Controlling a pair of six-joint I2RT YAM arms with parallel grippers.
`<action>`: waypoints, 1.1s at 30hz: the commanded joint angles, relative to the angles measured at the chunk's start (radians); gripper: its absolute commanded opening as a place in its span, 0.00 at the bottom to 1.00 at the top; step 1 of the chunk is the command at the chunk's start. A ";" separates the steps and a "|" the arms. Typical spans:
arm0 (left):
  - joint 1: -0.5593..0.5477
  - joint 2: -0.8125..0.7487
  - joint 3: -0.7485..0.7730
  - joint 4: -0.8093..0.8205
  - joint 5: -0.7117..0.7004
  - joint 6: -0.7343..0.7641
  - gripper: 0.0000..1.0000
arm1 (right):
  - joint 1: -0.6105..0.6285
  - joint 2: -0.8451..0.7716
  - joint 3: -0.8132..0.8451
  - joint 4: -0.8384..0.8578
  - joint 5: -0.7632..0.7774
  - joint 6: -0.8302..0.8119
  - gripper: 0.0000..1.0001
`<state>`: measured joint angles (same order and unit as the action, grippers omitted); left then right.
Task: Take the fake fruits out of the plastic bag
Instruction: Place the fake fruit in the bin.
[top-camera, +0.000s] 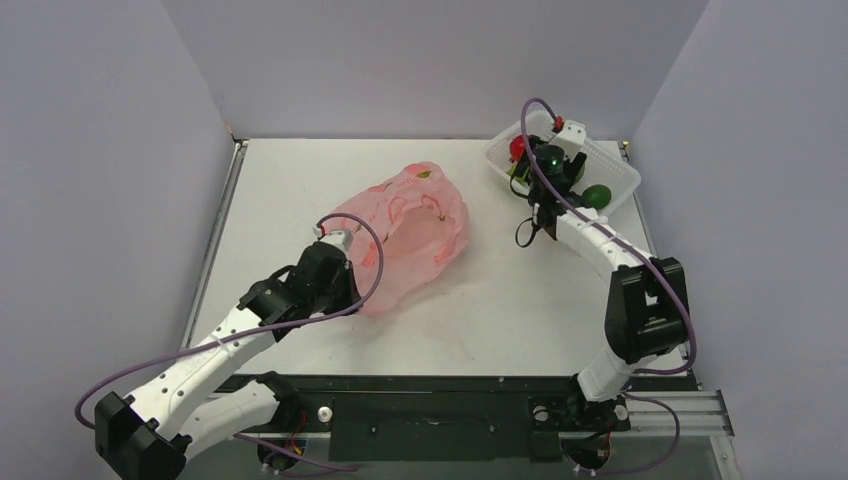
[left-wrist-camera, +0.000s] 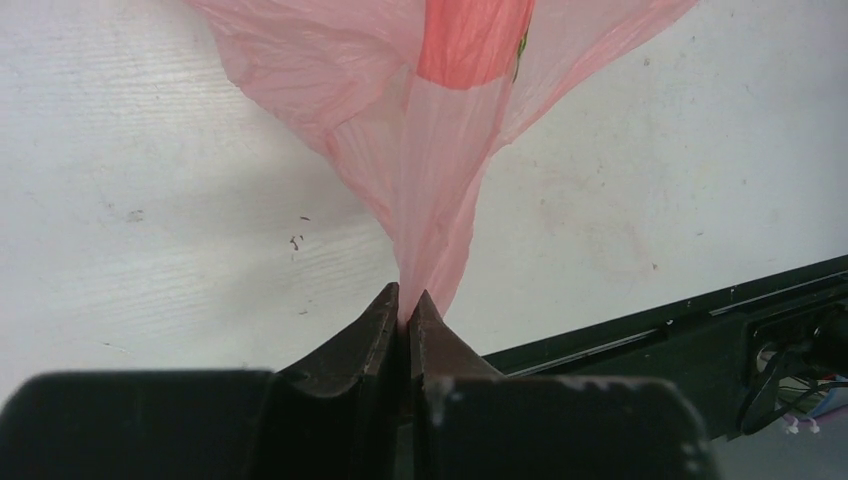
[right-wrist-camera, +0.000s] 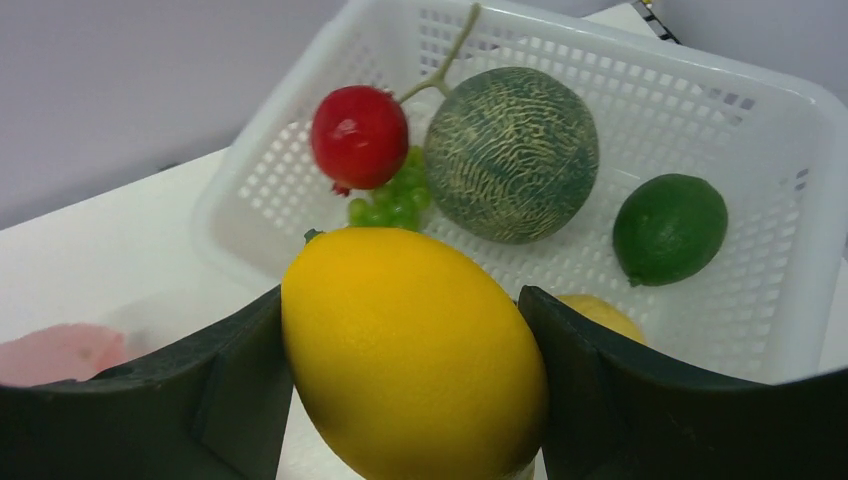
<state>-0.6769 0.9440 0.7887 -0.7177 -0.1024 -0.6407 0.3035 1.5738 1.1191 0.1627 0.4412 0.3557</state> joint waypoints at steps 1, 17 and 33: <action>0.047 -0.016 0.072 0.062 0.076 0.068 0.09 | -0.109 0.125 0.173 -0.143 -0.029 0.034 0.00; 0.068 -0.163 0.353 -0.200 -0.047 0.152 0.75 | -0.212 0.280 0.334 -0.297 -0.150 0.016 0.00; 0.068 -0.359 0.620 -0.236 -0.192 0.249 0.79 | -0.209 0.295 0.372 -0.369 -0.160 -0.016 0.73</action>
<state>-0.6136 0.5953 1.3987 -0.9825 -0.2569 -0.4332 0.0967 1.9076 1.4582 -0.2035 0.2718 0.3557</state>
